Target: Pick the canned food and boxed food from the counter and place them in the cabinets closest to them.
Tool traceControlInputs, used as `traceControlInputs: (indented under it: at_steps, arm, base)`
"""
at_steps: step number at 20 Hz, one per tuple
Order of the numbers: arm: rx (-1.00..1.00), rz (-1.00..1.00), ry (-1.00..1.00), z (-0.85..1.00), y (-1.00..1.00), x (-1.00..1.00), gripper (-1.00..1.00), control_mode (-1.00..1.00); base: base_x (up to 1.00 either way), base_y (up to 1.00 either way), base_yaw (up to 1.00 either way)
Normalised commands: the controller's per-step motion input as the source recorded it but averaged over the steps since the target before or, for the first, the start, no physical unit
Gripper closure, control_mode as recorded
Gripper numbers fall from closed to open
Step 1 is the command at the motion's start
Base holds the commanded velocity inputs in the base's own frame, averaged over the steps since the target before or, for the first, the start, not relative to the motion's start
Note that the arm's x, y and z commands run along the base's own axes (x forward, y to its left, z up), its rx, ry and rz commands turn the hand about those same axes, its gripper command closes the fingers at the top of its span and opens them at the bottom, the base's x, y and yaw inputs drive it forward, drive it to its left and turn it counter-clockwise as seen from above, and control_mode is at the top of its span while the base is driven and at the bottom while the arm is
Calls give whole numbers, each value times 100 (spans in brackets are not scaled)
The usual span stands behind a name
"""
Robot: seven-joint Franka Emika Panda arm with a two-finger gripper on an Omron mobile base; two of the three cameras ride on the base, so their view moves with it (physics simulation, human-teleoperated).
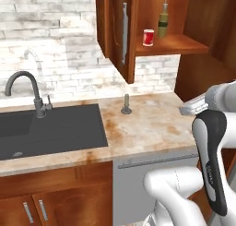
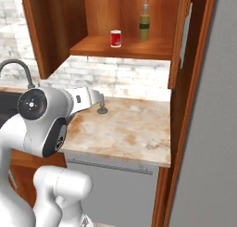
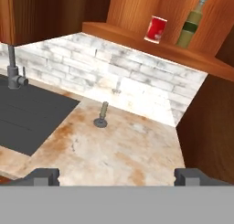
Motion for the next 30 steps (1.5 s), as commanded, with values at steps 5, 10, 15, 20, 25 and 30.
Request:
traceControlInputs:
  at_steps: [5, 10, 15, 20, 25, 30]
  arm:
    - [0, 0, 0, 0, 0, 0, -100, 100]
    - [0, 0, 0, 0, 0, 0, -100, 100]
    - [0, 0, 0, 0, 0, 0, -100, 100]
    - [0, 0, 0, 0, 0, 0, -100, 100]
    - [0, 0, 0, 0, 0, 0, -100, 100]
    - [0, 0, 0, 0, 0, 0, -100, 100]
  base:
    - [-25, 65, 0]
    - [-25, 68, 0]
    - [-29, 64, 0]
    - [-33, 58, 0]
    - [-32, 58, 0]
    - [-30, 61, 0]
